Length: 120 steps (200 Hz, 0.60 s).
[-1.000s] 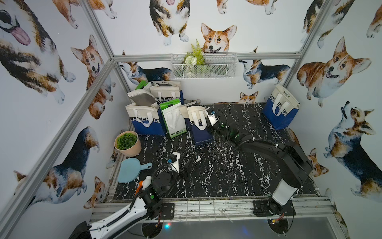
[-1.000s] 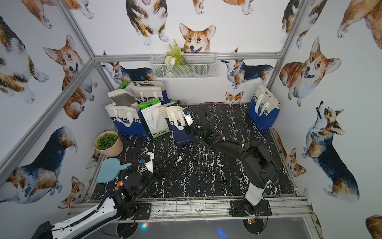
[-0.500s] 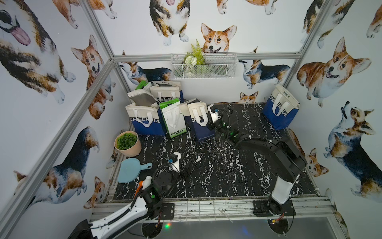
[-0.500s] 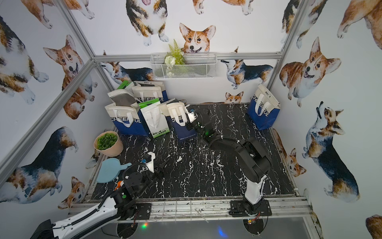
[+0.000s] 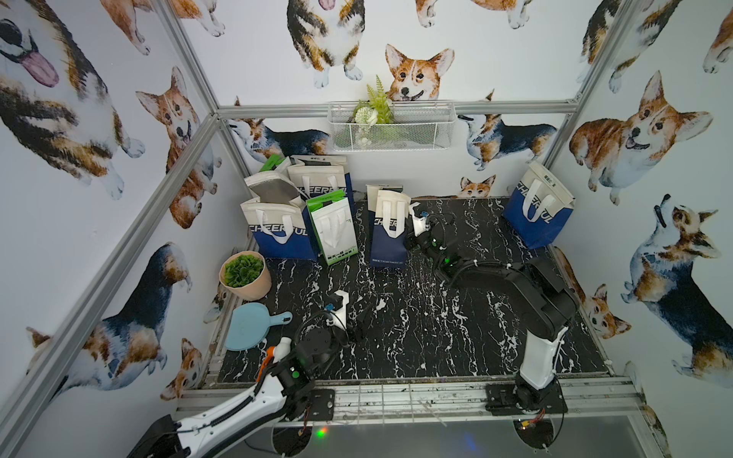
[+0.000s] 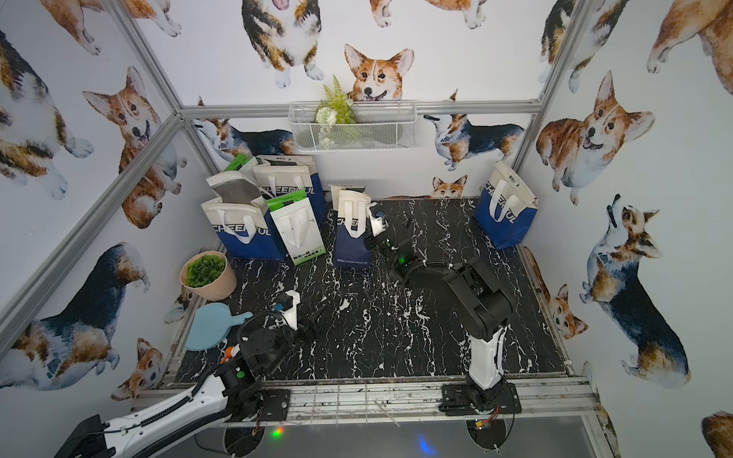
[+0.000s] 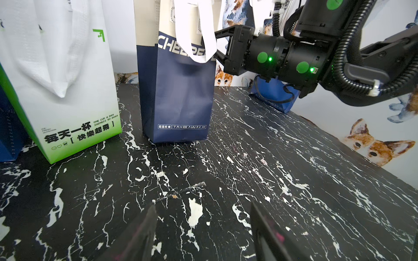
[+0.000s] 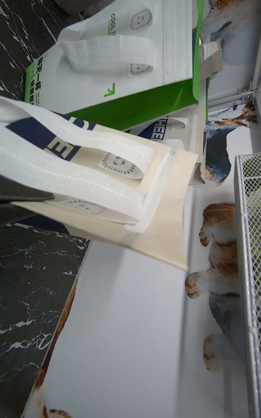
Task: Open the takeout bag
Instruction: Move the takeout bag to the center of the board.
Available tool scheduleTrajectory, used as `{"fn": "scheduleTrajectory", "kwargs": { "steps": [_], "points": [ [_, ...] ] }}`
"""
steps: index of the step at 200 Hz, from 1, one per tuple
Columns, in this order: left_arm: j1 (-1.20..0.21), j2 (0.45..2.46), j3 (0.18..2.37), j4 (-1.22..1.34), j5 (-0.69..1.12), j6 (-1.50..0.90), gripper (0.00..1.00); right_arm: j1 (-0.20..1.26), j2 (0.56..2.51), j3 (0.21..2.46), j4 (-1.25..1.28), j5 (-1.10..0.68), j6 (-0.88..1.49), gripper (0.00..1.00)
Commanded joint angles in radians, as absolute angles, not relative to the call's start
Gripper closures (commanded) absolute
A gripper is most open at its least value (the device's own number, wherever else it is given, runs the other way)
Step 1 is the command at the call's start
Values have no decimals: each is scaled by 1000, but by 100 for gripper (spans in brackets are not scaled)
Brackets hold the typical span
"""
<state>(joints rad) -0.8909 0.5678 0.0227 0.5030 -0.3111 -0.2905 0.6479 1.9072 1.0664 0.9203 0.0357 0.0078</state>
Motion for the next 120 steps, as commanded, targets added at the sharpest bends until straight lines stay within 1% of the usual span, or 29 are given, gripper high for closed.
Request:
{"fn": "scheduleTrajectory", "kwargs": {
  "steps": [1, 53, 98, 120],
  "points": [
    [-893, 583, 35, 558, -305, -284, 32, 653, 1958, 1076, 1097, -52, 80, 100],
    [-893, 622, 41, 577, -300, -279, 32, 660, 2068, 1143, 1183, -80, 75, 100],
    [-893, 634, 42, 581, -301, -277, 32, 665, 2167, 1317, 1055, -85, 61, 100],
    [-893, 634, 41, 580, -304, -275, 32, 682, 2220, 1383, 1035, -88, 61, 100]
  ]
}}
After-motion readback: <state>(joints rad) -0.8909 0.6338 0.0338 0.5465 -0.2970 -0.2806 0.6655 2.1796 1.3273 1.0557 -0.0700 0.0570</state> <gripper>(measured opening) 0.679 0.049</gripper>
